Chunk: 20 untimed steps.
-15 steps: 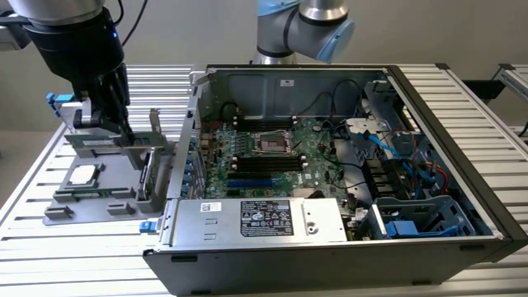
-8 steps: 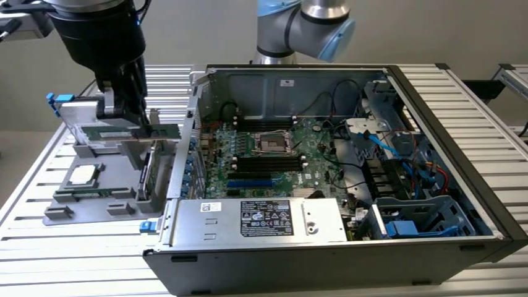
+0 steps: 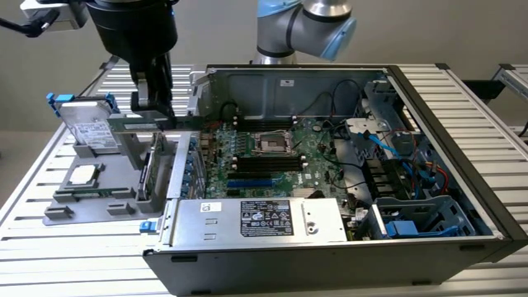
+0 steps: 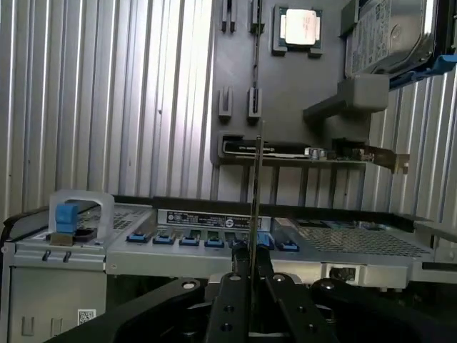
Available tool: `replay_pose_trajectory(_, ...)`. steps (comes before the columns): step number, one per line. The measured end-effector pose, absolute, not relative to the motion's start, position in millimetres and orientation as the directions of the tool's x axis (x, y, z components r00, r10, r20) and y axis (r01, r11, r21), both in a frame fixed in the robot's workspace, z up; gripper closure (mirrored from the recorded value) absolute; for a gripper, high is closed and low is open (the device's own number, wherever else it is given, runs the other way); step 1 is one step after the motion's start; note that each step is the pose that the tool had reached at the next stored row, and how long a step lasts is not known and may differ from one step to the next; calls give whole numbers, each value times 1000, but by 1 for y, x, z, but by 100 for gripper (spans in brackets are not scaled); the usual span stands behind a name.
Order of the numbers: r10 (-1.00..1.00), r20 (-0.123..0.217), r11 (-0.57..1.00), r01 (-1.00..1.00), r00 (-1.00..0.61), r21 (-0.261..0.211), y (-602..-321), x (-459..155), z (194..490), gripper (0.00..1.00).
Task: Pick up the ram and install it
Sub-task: 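Pick up the ram and move it above insertion slot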
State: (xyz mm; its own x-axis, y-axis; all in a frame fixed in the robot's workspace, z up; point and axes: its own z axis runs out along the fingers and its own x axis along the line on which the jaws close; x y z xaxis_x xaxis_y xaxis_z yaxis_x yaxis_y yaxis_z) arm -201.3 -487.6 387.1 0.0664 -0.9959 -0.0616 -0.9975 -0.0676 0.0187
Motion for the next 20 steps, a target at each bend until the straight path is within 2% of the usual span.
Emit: replay_pose_trajectory(20, -995, -70, -68, -997, 67, 20, -486, -110, 385, 86)
